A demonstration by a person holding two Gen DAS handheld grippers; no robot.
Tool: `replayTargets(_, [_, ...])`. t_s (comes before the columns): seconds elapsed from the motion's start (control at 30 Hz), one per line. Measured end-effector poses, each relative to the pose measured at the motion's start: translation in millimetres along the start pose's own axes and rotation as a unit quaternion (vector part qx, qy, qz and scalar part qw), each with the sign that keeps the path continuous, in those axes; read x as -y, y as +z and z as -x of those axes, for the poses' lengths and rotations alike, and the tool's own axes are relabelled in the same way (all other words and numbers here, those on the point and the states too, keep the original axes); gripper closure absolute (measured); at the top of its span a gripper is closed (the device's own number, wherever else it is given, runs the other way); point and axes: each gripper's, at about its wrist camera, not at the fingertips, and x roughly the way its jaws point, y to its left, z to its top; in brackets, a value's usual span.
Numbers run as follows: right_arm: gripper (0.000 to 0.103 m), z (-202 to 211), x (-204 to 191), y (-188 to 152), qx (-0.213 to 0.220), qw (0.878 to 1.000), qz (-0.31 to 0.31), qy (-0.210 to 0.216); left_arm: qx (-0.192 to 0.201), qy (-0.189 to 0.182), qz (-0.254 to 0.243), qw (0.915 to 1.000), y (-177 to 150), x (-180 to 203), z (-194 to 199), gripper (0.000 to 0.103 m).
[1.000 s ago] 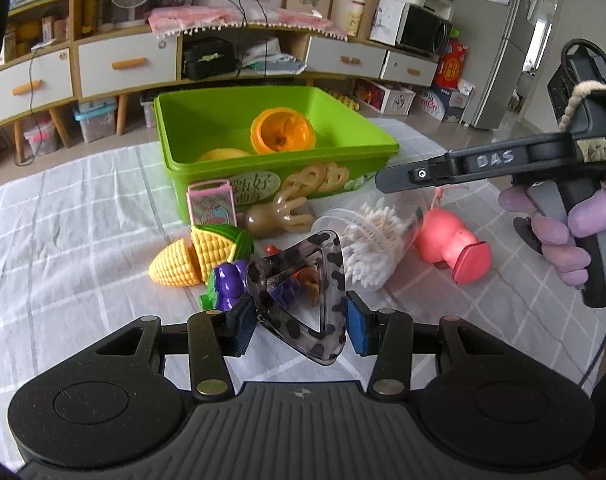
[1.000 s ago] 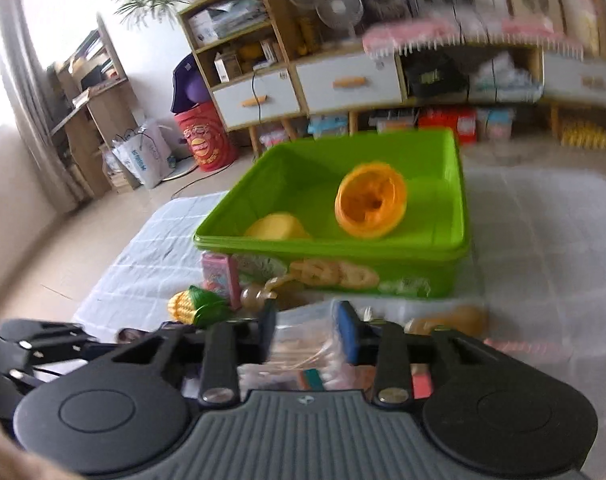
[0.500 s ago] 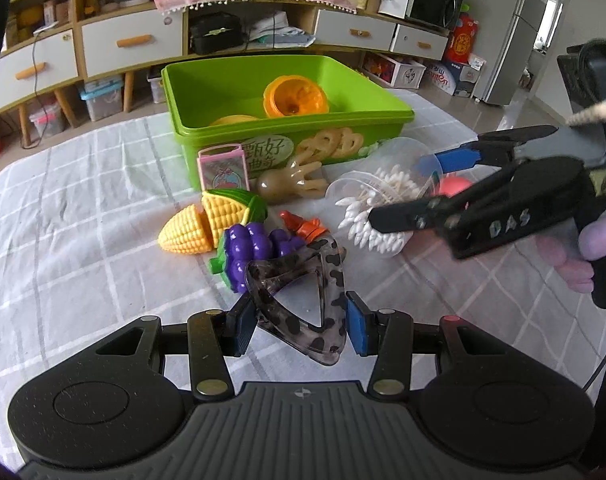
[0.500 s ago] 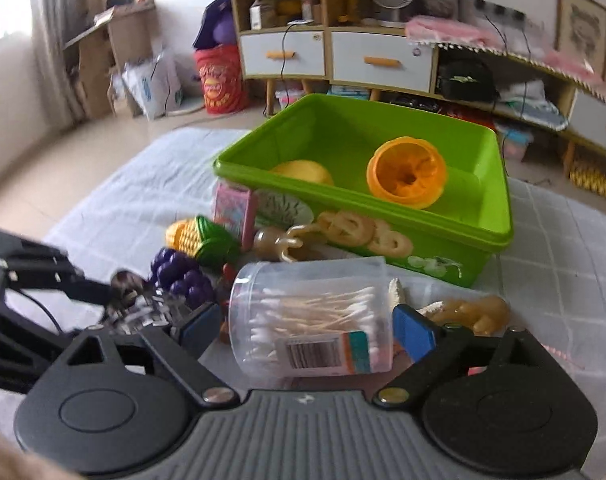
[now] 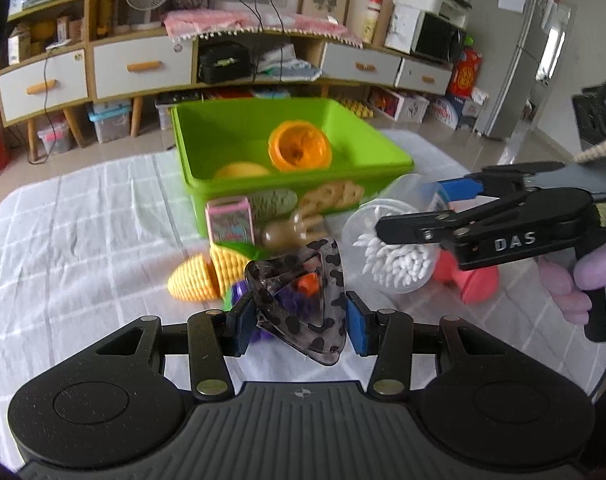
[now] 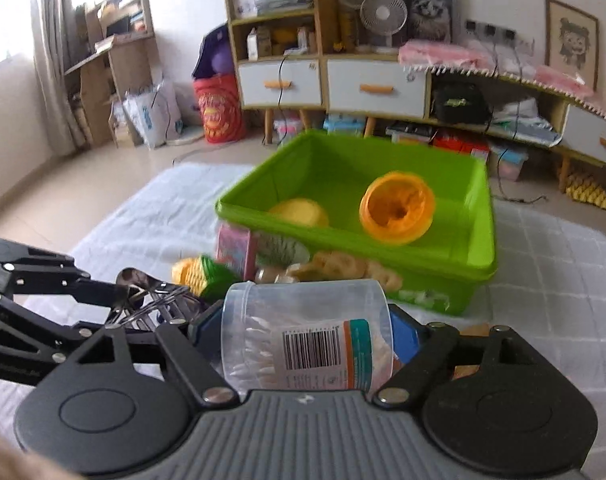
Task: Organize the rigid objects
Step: 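Lift the clip and the jar and carry both toward the green bin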
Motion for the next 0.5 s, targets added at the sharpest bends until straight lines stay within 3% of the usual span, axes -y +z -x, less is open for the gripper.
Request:
replayTargets(0.27, [0.041,13,35,31,0.045,0.996,-0.068,-0.023,0.045,0.003,0.027,0.9986,40,8,-9,0.052])
replayTargets(0.5, [0.041,7,79,51,0.072,0.982,-0.174,-0.03,0.046,0.02,0.022,0.9985,81,7,-44,0.052])
